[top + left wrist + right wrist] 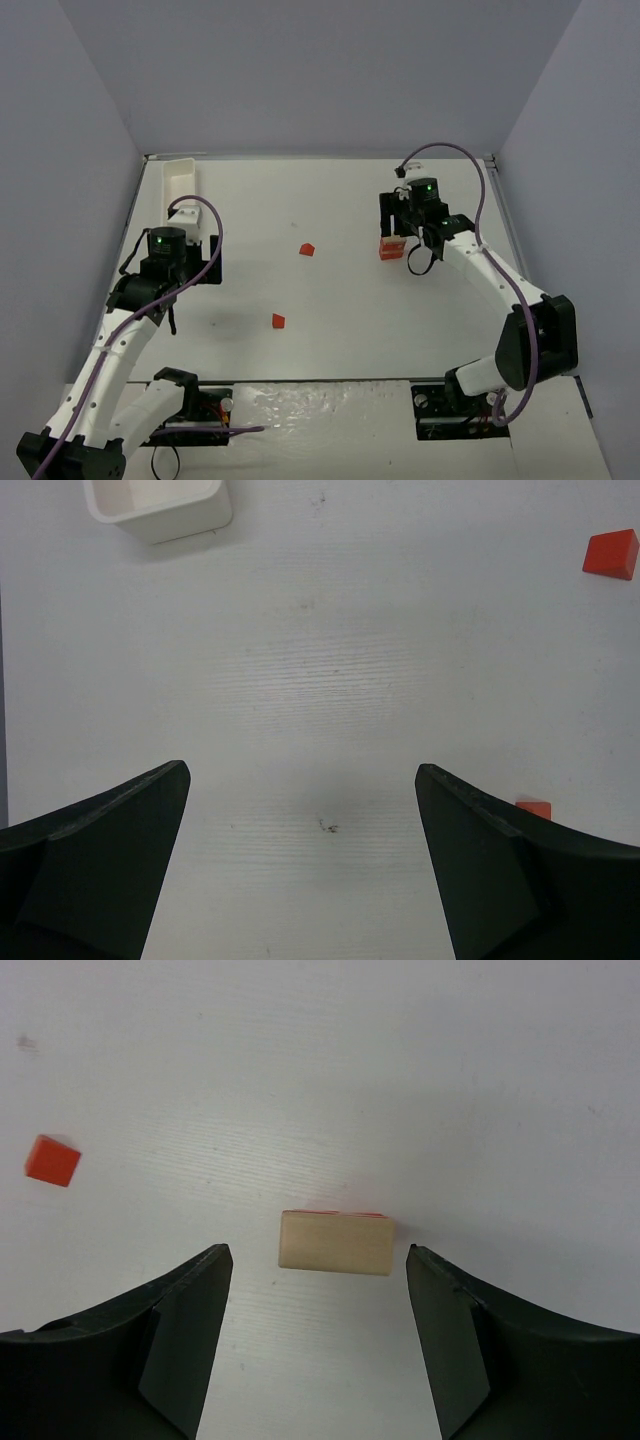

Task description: Build the wood block tower

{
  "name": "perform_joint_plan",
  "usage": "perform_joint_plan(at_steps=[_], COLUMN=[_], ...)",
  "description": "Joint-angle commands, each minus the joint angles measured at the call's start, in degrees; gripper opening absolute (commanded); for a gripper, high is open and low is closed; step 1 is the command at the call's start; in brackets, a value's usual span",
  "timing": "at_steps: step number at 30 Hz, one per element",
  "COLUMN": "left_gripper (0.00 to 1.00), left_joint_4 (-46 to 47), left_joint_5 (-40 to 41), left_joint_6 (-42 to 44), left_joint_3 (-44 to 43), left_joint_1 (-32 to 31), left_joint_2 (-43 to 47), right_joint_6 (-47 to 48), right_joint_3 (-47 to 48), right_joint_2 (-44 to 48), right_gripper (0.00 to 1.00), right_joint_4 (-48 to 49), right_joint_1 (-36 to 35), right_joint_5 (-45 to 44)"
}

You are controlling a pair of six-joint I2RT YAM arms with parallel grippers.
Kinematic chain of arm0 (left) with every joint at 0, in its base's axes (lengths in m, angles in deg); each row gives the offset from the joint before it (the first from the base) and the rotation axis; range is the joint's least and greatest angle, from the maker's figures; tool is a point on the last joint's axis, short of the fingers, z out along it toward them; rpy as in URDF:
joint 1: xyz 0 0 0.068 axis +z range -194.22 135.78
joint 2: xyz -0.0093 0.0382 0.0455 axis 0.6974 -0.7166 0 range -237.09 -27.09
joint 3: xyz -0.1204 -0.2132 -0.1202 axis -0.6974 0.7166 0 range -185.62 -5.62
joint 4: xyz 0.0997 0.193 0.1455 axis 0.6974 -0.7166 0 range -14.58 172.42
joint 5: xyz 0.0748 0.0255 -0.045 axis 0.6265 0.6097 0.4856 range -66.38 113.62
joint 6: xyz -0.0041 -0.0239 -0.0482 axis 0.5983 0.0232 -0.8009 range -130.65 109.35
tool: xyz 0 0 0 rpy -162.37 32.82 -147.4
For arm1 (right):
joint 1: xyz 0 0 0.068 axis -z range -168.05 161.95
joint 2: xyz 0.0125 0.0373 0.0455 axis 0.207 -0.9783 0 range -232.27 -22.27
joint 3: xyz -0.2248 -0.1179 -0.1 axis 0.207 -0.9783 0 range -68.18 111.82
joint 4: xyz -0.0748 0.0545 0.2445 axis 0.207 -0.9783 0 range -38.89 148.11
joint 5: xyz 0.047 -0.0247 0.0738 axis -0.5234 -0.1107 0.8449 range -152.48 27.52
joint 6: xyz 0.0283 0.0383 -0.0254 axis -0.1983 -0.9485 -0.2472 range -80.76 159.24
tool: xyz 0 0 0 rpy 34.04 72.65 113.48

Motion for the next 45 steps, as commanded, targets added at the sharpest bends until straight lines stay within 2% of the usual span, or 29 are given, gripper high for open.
perform_joint_plan(at_steps=[1, 9, 16, 20, 25, 35, 45], left_gripper=[0.95, 0.95, 0.95, 0.95, 0.95, 0.95, 0.95], left_joint_4=[2.7, 2.8, 3.1, 3.1, 3.1, 3.1, 3.1], left_joint_5=[0.2, 1.9, 5.1, 5.0, 4.8, 4.2, 4.1], left_joint_6=[0.4, 0.0, -0.6, -0.5, -0.4, -0.4, -0.2], left_joint_3=[-0.9, -0.6, 0.2, 0.0, 0.1, -0.1, -0.1], left_joint_1=[0.1, 0.2, 0.1, 0.2, 0.1, 0.1, 0.2], left_joint_2=[1.1, 4.5, 8.6, 8.4, 8.5, 7.9, 7.7], right_joint_6=[3.9, 10.7, 12.2, 12.9, 12.9, 13.4, 13.8], right_joint_3=[3.1, 3.2, 7.4, 10.9, 13.3, 14.4, 15.2], right_joint_2=[6.0, 2.8, -10.9, -18.1, -23.8, -27.5, -29.0], right_gripper=[0.68, 0.68, 0.66, 0.64, 0.61, 0.54, 0.40], right_joint_4=[1.4, 1.5, 1.5, 1.5, 1.4, 1.5, 1.6], right_joint_1=[-6.3, -21.7, -35.9, -41.5, -44.3, -45.0, -45.0], right_joint_5=[2.3, 10.3, 12.6, 13.4, 14.4, 13.4, 13.5])
